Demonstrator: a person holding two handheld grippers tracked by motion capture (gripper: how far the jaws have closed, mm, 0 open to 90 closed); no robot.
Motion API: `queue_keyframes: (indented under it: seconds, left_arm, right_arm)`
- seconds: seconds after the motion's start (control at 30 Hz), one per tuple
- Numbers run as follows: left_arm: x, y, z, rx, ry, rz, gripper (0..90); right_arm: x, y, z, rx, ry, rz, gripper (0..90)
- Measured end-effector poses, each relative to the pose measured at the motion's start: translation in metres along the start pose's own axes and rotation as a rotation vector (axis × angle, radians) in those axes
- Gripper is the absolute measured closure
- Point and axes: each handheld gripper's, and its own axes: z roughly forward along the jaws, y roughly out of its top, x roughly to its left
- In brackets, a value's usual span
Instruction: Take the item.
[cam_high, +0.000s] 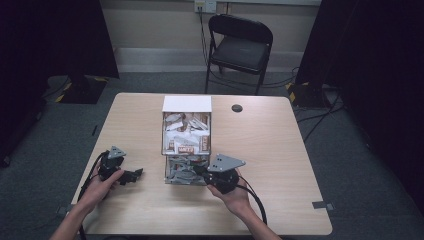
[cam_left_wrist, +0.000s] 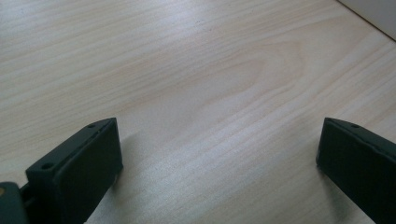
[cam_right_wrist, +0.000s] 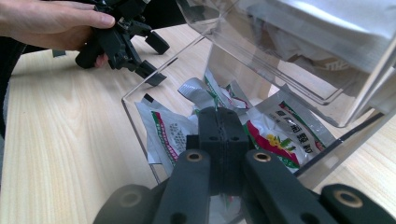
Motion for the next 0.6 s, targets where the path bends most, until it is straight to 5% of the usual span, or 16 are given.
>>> queue_keyframes:
  seconds: [0.1,0.47,0.6]
  left_arm:
    - [0.000,0.000,0.000,0.000,0.000,0.000,0.0]
    - [0.000,0.000,0.000,0.000,0.000,0.000,0.0]
    - [0.000,0.000,0.000,0.000,0.000,0.000,0.0]
  right_arm:
    - [0.003,0.002,-0.001,0.009,-0.001,-0.026,90.0]
    - [-0.002,0.005,-0.011,-0.033,0.035,0.053,90.0]
    - [-0.002,0.007,-0.015,-0.039,0.035,0.048,90.0]
